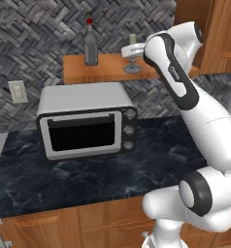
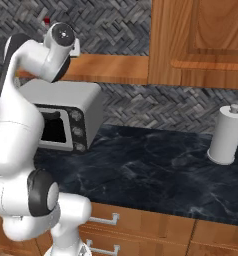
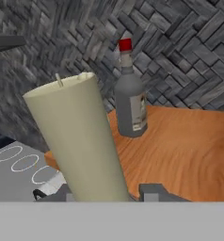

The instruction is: Get the candle and the liquor from the cabinet and move them to the dining counter.

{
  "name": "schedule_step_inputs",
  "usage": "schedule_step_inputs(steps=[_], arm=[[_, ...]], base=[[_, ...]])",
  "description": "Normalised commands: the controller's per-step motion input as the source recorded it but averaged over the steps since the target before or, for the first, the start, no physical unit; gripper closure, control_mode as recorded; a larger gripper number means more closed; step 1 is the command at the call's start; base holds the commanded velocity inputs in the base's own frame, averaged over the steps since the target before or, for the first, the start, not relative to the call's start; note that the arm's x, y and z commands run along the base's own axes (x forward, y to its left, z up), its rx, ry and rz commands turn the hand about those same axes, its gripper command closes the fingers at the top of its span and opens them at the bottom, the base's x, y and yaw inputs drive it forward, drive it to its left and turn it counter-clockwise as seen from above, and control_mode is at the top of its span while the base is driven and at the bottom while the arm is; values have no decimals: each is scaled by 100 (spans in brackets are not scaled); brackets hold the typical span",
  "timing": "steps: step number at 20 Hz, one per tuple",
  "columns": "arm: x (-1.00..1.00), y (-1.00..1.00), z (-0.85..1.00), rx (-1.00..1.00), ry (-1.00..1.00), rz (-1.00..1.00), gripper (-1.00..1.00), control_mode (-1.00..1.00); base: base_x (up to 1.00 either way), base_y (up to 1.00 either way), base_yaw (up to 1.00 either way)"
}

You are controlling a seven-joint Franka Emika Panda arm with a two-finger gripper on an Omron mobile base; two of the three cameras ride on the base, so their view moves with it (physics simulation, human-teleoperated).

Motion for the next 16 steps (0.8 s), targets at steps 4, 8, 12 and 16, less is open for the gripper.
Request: schedule_step_inputs(steps=[4,8,12,16], arm=[[-59,-18,18,5,-3,0,100,-100],[-63,-21,14,8,0,0,100,-100],[-67,-23,7,11,0,0,100,-100],[-72,-22,0,2,-3,0,100,-100]], base=[[0,0,0],[0,0,0],[0,0,0],[0,0,0]])
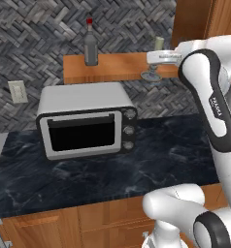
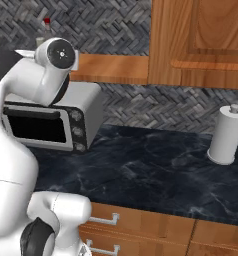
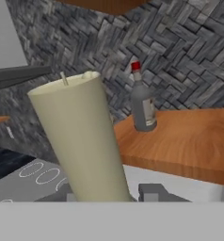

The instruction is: Get the candle and the liquor from the cabinet and move them to the dining counter.

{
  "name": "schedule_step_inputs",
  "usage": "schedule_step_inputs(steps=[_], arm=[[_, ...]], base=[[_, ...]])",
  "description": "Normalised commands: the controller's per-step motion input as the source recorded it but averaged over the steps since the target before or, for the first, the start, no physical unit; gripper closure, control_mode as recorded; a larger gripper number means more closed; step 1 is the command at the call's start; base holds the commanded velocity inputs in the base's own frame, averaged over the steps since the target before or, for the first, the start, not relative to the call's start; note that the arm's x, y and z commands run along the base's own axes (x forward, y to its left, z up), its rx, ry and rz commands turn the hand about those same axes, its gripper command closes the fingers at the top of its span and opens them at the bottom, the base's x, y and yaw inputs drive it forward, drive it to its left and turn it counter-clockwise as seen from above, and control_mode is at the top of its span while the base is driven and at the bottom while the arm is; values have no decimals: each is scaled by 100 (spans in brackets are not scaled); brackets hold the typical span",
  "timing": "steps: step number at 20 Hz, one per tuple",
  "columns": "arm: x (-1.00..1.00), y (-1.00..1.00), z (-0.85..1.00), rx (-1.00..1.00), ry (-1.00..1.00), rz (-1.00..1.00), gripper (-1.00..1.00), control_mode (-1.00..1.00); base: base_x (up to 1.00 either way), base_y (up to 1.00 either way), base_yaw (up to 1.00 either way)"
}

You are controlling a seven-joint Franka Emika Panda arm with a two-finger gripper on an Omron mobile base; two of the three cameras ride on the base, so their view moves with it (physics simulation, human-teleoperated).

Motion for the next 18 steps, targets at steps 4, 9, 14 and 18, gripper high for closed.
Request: schedule_step_inputs(steps=[4,9,14,18], arm=[[-71,-7,-14,0,0,0,100,-100],[-67,-17,-15,0,-1,0,100,-100],[-59,-24,-20,0,0,0,100,-100],[-51,-15,-30,0,0,-2,100,-100]], base=[[0,0,0],[0,0,0],[0,0,0],[0,0,0]])
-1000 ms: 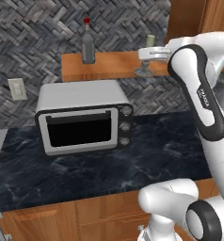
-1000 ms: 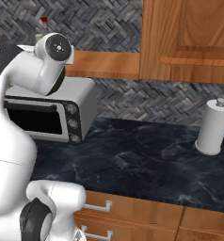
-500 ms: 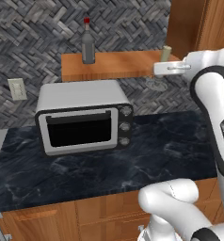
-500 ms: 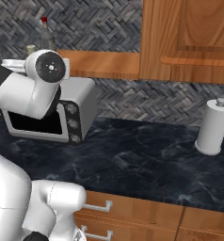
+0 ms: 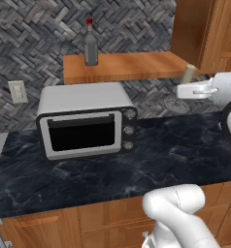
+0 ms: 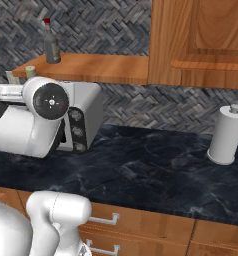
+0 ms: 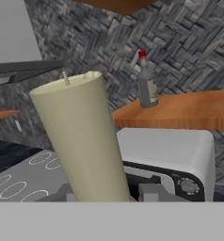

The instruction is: Get the candle and the liquor from the cabinet and move them to the dining counter.

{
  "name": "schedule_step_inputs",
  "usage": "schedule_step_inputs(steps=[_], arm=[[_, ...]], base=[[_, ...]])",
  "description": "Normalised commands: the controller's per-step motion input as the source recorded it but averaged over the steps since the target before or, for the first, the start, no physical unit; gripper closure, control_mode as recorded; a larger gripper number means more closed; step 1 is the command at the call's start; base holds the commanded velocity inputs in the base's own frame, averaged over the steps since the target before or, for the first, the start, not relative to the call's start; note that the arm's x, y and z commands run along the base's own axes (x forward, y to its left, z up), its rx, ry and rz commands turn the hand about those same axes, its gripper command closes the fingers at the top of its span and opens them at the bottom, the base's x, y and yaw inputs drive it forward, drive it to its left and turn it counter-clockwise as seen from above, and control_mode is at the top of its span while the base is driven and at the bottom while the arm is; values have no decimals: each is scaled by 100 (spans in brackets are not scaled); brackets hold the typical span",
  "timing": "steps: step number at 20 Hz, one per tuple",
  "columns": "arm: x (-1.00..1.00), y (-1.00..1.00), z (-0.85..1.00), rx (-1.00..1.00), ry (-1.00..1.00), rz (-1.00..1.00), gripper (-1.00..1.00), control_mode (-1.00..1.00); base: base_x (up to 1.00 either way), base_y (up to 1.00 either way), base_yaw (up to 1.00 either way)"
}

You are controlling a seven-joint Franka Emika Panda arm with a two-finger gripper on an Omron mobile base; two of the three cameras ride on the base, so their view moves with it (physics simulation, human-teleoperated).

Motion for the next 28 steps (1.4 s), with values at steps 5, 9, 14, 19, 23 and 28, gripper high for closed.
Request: schedule_step_inputs(steps=[5,9,14,19,23,28], arm=[[-32,-13,-35,0,0,-6,100,-100],[-25,-10,-36,0,1,-5,100,-100],[-3,-2,-3,-1,0,-1,100,-100],[0,0,0,0,0,0,100,-100],[0,0,0,0,0,0,100,-100],[-1,0,0,0,0,0,100,-100]], base=[[0,0,0],[0,0,0],[0,0,0],[0,0,0],[0,0,0],[0,0,0]])
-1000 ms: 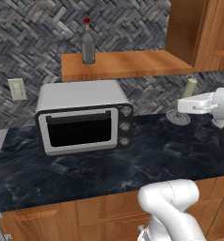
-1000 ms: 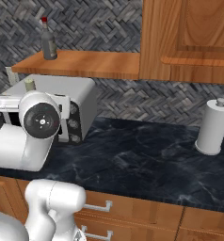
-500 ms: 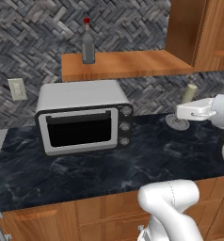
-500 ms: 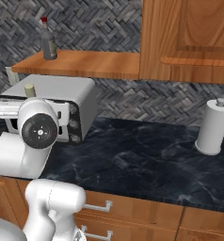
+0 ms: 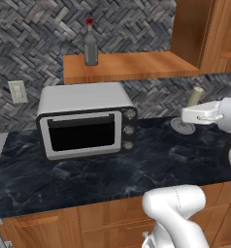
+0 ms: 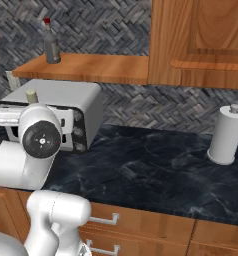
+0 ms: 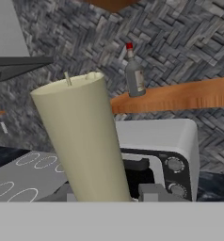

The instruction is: Get the candle and the liquor from the cabinet and move them to the dining counter.

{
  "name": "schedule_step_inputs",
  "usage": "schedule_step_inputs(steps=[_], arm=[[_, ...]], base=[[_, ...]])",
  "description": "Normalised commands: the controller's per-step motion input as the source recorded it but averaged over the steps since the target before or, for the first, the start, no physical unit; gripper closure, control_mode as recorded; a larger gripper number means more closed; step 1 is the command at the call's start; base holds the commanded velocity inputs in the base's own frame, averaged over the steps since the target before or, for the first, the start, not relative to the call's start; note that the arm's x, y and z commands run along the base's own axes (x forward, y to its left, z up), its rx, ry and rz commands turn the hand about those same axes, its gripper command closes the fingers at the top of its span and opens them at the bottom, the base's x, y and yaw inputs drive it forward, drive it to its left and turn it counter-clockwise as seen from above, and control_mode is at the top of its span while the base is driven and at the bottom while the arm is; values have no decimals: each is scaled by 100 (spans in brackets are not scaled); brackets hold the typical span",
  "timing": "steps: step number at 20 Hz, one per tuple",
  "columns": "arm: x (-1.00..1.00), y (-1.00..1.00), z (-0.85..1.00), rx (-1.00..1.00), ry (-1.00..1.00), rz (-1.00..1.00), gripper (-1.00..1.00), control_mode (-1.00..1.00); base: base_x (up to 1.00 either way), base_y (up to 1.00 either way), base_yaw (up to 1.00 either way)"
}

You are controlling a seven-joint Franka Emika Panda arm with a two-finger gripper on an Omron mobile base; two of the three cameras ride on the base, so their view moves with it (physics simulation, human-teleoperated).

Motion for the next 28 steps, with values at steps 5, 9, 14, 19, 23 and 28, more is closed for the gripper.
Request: schedule_step_inputs(steps=[5,9,14,19,23,28], arm=[[-32,0,0,0,0,0,100,-100],[-63,1,0,0,0,0,100,-100],[-29,1,0,0,0,0,100,-100],[0,0,0,0,0,0,100,-100],[0,0,0,0,0,0,100,-100],[0,0,0,0,0,0,100,-100]], base=[[0,0,0],[0,0,0],[0,0,0],[0,0,0],[0,0,0],[0,0,0]])
